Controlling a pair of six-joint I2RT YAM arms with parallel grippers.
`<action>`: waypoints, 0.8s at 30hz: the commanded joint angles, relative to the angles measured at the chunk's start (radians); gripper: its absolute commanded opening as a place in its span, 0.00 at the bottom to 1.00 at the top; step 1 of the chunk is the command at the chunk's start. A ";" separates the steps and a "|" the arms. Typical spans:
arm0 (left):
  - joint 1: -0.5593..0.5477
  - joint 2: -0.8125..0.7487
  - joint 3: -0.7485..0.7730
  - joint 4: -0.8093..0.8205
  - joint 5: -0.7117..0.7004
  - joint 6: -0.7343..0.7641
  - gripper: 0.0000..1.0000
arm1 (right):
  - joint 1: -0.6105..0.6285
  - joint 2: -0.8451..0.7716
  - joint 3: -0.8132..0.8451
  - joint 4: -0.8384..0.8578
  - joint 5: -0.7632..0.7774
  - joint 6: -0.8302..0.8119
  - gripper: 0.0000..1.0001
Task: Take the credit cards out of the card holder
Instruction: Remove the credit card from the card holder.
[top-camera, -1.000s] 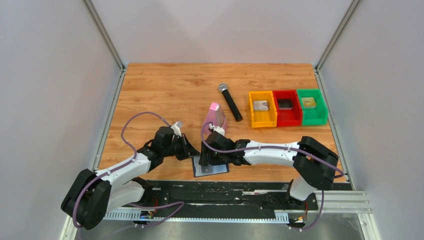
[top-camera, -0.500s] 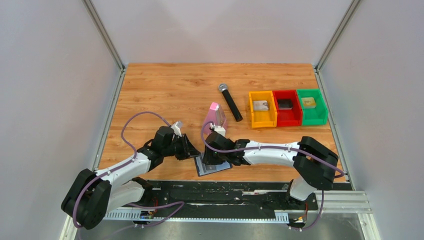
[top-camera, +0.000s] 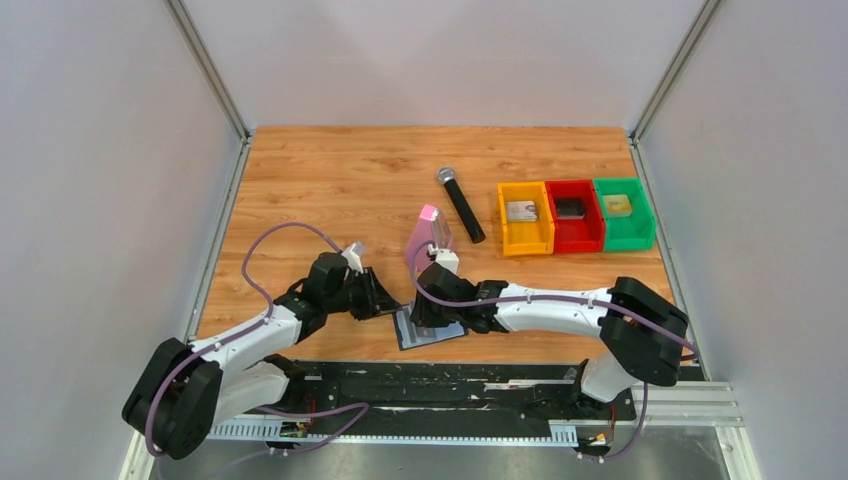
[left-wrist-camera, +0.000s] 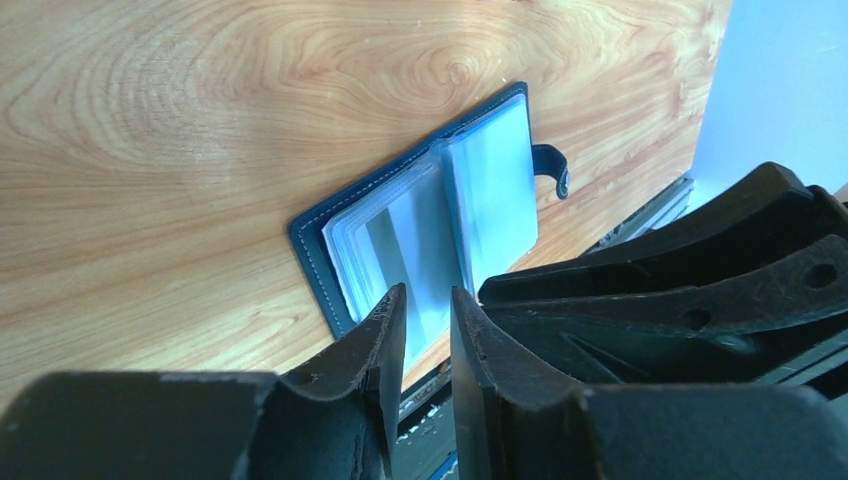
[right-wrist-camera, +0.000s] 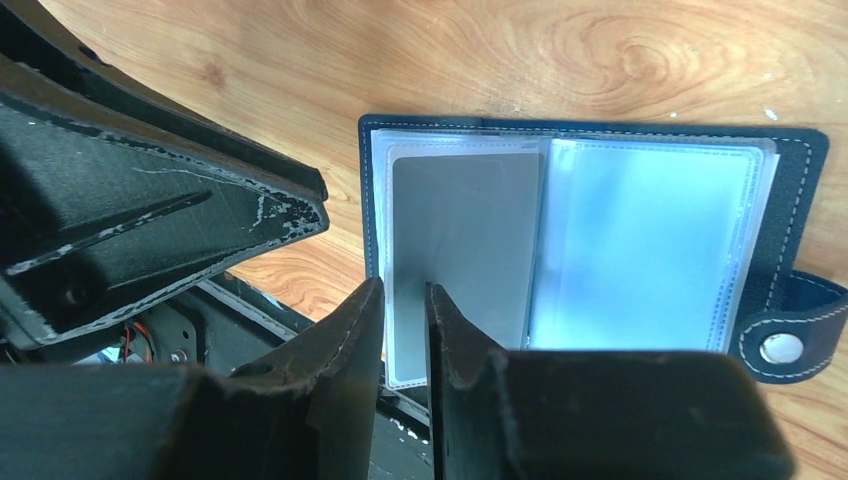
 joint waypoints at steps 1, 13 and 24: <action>0.004 0.024 0.020 0.039 0.008 0.031 0.30 | -0.006 -0.052 -0.014 0.021 0.044 0.015 0.22; 0.002 0.163 0.045 0.160 0.099 0.014 0.26 | -0.014 -0.107 -0.042 -0.003 0.067 0.029 0.22; 0.000 0.190 0.054 0.177 0.109 0.012 0.26 | -0.028 -0.266 -0.119 -0.172 0.186 0.079 0.24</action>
